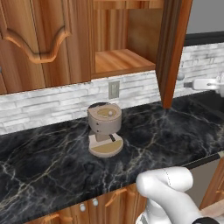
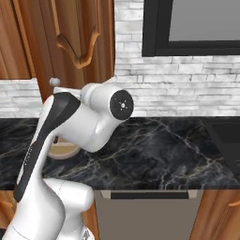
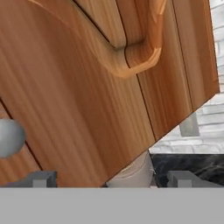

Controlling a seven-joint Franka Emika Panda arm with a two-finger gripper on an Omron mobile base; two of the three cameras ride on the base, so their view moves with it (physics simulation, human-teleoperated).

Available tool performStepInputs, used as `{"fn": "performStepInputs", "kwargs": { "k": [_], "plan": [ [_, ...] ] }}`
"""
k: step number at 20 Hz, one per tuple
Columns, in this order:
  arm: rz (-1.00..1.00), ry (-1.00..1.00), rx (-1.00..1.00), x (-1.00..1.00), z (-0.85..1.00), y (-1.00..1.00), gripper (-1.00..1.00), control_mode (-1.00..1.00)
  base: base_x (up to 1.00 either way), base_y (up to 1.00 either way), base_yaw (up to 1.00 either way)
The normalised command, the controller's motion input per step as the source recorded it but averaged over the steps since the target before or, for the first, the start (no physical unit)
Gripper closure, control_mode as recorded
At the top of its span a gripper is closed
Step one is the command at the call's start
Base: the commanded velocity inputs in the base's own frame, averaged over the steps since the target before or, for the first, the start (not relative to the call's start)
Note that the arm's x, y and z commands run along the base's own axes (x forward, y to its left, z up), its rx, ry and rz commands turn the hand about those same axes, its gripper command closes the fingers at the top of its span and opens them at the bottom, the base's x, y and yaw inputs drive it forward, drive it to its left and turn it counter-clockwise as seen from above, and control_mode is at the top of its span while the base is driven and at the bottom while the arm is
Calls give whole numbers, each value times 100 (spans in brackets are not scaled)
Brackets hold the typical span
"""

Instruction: Close all open cabinet doors.

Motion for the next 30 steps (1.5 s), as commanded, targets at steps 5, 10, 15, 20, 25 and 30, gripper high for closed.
{"fn": "performStepInputs", "kwargs": {
  "k": [5, 10, 15, 20, 25, 30],
  "plan": [
    [-7, 0, -3, 45, 0, 62, -100, -100, 0, 0, 0],
    [-15, 0, -6, 71, -7, 62, -100, -100, 0, 0, 0],
    [-17, 0, -6, 80, -10, 45, -100, -100, 0, 0, 0],
    [-18, 1, -6, 81, -2, 43, -100, -100, 0, 0, 0],
    [-18, 0, -7, 75, -3, 42, -100, -100, 0, 0, 0],
    [-17, 0, -6, 75, -5, 38, -100, -100, 0, 0, 0]
  ]
}}
